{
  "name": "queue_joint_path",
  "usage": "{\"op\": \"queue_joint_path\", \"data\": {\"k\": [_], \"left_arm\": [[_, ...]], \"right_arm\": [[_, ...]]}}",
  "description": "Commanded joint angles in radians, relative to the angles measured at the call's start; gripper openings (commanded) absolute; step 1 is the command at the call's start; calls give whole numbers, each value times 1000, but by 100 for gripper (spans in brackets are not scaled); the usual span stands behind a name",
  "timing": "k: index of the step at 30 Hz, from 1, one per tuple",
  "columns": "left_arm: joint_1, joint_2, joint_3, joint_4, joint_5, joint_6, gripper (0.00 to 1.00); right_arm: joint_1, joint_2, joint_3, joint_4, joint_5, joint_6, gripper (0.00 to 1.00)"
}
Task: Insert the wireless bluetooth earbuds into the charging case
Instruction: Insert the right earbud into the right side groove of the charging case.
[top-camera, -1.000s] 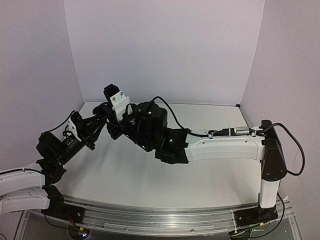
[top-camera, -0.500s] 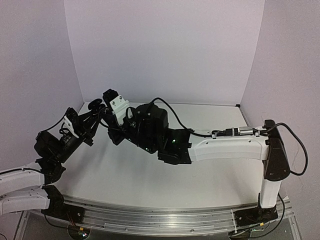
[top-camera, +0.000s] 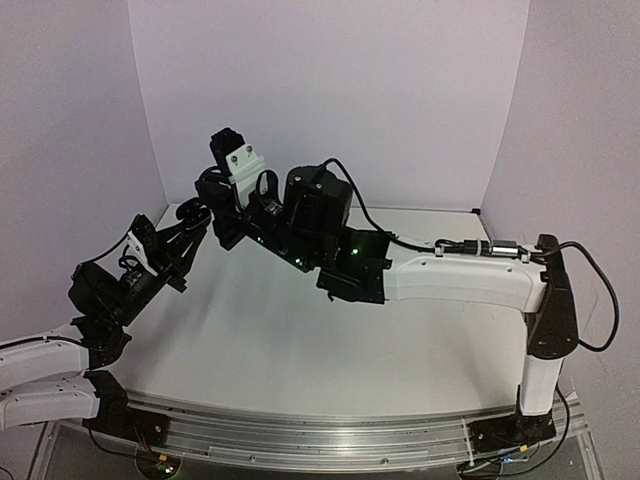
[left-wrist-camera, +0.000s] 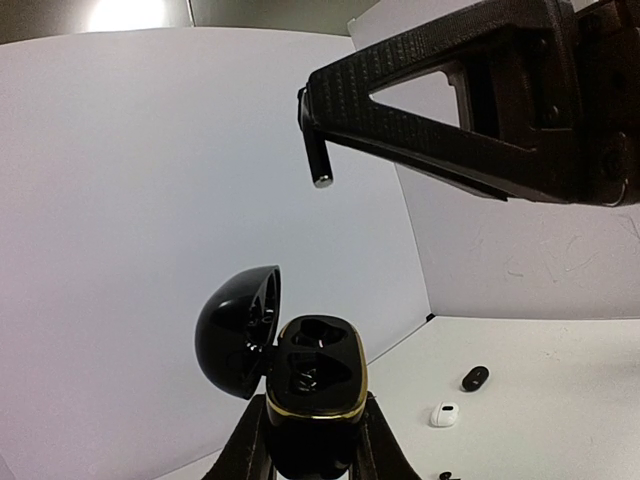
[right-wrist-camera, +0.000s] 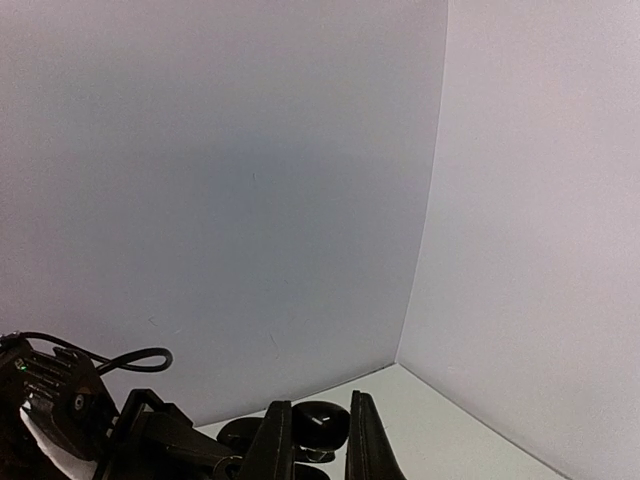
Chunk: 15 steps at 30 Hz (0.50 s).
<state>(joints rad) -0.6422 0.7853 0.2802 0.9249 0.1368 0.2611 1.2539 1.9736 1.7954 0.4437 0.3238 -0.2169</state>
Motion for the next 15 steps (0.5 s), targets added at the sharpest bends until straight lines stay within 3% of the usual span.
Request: {"op": "queue_joint_path", "data": {"k": [1, 15], "left_arm": [[4, -14, 45, 38, 7, -10, 0], [4, -13, 53, 29, 15, -30, 0]], "right_arm": [[-11, 37, 24, 26, -23, -3, 0], [-27, 35, -22, 24, -10, -4, 0]]}}
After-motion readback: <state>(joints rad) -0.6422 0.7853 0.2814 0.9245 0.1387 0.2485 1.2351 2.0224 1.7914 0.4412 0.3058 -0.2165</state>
